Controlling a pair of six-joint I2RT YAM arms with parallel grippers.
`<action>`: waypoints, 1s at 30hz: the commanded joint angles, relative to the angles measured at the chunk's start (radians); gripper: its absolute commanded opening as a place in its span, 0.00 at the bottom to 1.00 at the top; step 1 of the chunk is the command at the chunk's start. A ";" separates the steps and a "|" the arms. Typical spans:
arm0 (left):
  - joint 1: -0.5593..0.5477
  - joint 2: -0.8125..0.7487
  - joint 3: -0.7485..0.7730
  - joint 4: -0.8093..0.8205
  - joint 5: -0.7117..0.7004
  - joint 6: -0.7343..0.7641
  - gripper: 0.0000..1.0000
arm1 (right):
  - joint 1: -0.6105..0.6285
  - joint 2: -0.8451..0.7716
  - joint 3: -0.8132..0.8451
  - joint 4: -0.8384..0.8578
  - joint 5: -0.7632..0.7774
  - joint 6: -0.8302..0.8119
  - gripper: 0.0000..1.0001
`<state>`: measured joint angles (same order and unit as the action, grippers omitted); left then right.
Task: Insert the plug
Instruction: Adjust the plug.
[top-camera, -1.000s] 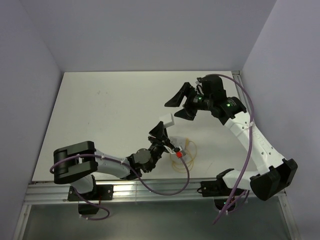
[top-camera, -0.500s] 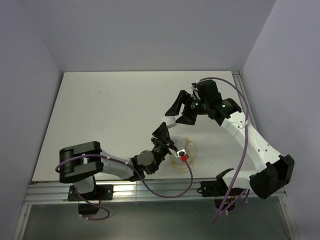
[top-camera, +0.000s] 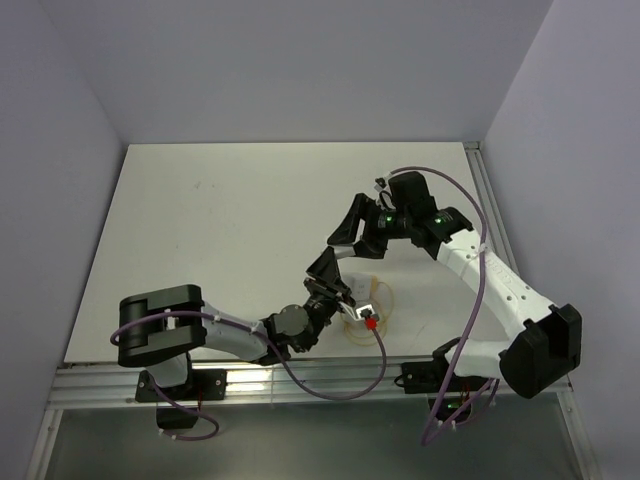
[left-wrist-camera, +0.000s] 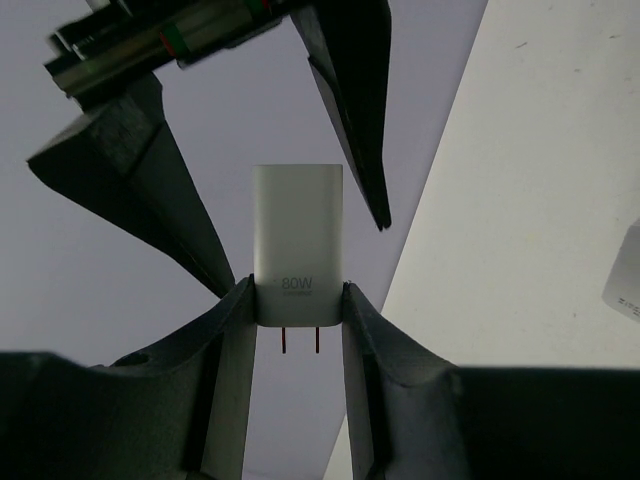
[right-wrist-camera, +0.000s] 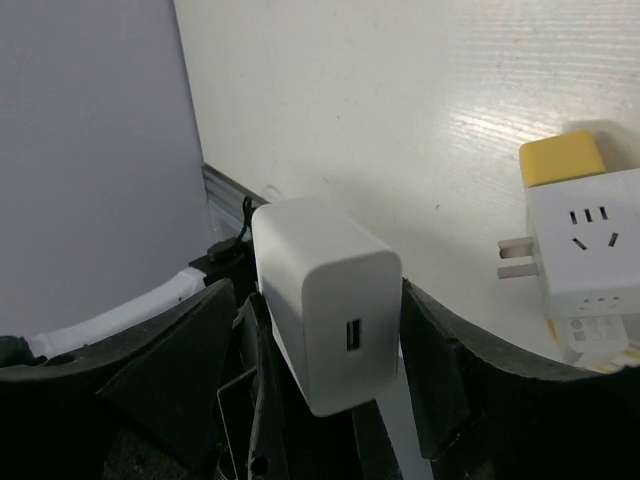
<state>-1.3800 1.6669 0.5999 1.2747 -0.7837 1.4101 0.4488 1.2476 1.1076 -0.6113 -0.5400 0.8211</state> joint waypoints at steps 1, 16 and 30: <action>-0.022 -0.024 0.014 0.581 0.004 0.024 0.00 | -0.012 0.004 -0.035 0.142 -0.110 0.018 0.73; -0.031 -0.065 -0.034 0.581 -0.015 -0.016 0.00 | -0.084 -0.094 -0.173 0.292 -0.215 0.049 0.48; -0.031 -0.081 -0.038 0.583 -0.012 -0.033 0.00 | -0.157 -0.163 -0.272 0.513 -0.400 0.179 0.46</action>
<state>-1.4117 1.6131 0.5571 1.3067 -0.7738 1.3964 0.2962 1.1149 0.8188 -0.1883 -0.8677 0.9852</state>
